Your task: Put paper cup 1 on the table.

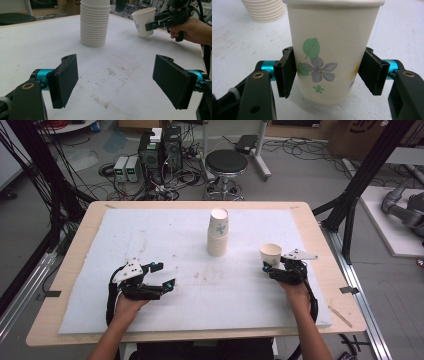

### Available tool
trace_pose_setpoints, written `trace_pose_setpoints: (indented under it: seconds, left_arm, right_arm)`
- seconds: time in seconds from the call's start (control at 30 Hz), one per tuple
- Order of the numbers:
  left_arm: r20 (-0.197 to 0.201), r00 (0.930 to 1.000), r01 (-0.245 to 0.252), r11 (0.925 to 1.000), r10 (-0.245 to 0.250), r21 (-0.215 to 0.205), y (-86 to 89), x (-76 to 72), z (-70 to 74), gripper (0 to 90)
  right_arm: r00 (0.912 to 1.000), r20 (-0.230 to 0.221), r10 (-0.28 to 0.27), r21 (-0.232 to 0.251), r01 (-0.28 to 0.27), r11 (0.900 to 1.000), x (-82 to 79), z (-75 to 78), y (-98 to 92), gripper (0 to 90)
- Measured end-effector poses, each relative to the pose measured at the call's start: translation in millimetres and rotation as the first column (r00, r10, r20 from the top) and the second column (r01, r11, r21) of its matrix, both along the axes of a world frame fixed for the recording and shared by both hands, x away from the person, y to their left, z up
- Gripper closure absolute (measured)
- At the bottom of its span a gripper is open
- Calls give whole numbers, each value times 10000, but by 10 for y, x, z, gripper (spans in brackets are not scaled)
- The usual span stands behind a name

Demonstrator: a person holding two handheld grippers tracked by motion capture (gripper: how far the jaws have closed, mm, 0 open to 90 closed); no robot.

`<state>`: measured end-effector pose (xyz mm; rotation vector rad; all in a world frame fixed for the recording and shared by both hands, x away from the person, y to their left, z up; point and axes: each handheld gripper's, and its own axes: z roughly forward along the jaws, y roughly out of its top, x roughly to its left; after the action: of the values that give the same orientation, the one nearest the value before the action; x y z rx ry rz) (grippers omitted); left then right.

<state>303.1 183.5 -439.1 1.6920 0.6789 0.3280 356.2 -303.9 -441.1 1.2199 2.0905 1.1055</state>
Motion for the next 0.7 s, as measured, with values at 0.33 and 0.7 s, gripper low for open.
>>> trace_pose_setpoints:
  seconds: [0.33,0.7]
  left_arm:
    - [-35,10000,-19,10000,19,18,1,-1,-1,205]
    - [-174,9998,-48,10000,47,-53,1,8,-6,205]
  right_arm:
    - [9993,-363,-8,-539,-11,9985,-100,-35,-72,355]
    - [9983,-572,-95,-45,92,9999,-180,-63,-163,193]
